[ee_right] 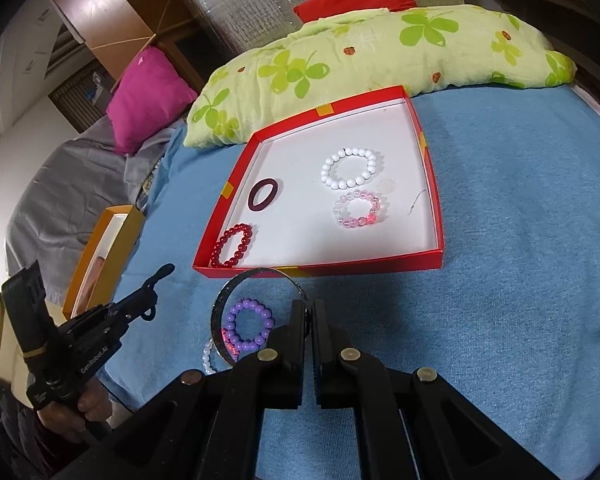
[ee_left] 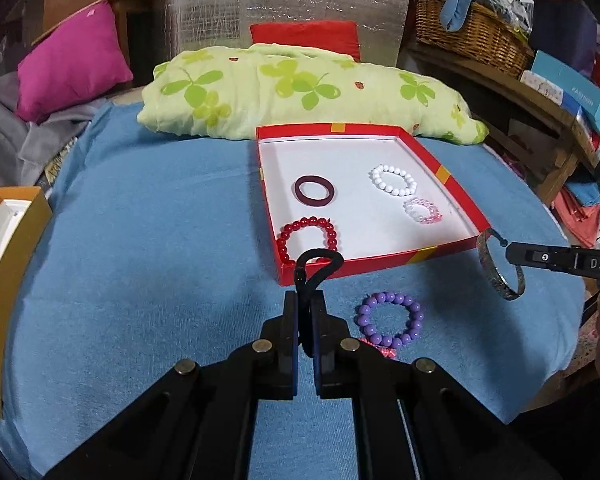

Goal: Organize jewelry
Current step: 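Lift the silver bangle and black strap and carry both toward the tray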

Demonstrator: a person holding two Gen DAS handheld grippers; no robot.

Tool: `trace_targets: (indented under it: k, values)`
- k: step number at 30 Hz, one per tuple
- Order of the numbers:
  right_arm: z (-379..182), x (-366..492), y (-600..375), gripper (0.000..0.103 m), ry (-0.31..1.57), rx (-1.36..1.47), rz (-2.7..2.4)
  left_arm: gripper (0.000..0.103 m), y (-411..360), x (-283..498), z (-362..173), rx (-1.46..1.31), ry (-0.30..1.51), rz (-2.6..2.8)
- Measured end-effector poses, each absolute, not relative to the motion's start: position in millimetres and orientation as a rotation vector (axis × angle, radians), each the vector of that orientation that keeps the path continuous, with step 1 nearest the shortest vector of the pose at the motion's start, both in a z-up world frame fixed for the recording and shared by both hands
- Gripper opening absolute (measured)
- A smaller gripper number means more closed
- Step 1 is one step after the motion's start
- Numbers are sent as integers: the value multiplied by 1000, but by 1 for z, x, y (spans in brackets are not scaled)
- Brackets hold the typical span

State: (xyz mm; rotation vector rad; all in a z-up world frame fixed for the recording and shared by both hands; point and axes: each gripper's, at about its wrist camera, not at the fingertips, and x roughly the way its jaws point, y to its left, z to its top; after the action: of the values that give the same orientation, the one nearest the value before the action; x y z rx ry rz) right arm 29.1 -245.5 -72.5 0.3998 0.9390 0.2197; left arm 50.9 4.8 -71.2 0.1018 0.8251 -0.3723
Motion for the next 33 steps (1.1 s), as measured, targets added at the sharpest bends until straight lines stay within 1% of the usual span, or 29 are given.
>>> trace_targets:
  k: [11, 33]
  values:
    - [-73, 31, -243, 4, 930, 393, 194, 6, -2, 51, -68, 163, 795, -330]
    - [-65, 24, -251, 4, 868, 418, 159, 6, -16, 51, -60, 153, 768, -324]
